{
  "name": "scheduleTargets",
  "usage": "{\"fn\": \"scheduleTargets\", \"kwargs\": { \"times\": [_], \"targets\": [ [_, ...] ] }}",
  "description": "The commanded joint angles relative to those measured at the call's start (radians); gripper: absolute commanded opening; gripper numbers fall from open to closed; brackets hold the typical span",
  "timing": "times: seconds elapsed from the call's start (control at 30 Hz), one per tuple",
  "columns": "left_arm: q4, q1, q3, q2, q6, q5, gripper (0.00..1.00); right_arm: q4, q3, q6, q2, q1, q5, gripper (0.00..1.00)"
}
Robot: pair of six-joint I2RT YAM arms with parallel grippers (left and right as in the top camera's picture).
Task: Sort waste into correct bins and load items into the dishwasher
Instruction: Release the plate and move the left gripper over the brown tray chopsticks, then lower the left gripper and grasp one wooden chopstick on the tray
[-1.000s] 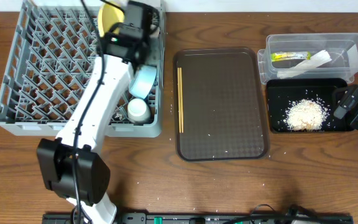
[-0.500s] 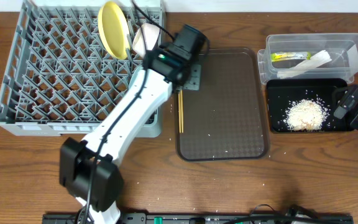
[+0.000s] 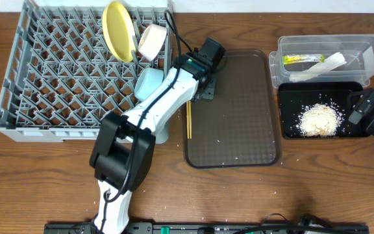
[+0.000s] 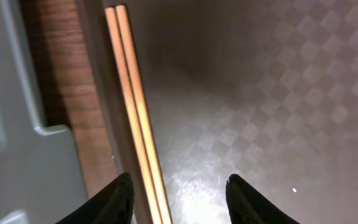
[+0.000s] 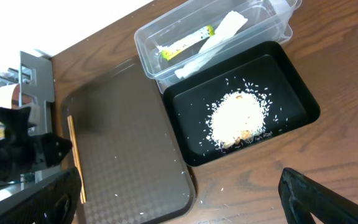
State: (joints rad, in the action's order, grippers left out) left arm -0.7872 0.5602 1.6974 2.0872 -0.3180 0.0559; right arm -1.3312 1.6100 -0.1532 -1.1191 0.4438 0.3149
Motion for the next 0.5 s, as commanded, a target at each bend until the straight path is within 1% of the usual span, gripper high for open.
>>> {"fn": "scheduleTargets", "kwargs": {
  "times": [0.0, 0.07, 0.17, 0.27, 0.47],
  "targets": [
    [0.019, -0.003, -0.005, 0.044, -0.003, 0.015, 0.5, -0.001, 0.009, -0.011, -0.001, 0.003, 0.003, 0.99],
    [0.023, -0.003, -0.005, 0.058, -0.002, 0.016, 0.5, -0.001, 0.009, -0.011, -0.001, 0.003, 0.003, 0.99],
    [0.029, -0.005, -0.005, 0.077, -0.002, 0.051, 0.55, 0.0, 0.009, -0.01, -0.001, 0.003, 0.003, 0.99],
    [0.039, -0.005, -0.006, 0.085, -0.002, 0.084, 0.55, -0.001, 0.009, -0.01, -0.001, 0.003, 0.003, 0.99],
    [0.088, -0.005, -0.006, 0.085, -0.004, 0.087, 0.55, 0.0, 0.009, -0.011, -0.001, 0.003, 0.003, 0.99]
  ]
}}
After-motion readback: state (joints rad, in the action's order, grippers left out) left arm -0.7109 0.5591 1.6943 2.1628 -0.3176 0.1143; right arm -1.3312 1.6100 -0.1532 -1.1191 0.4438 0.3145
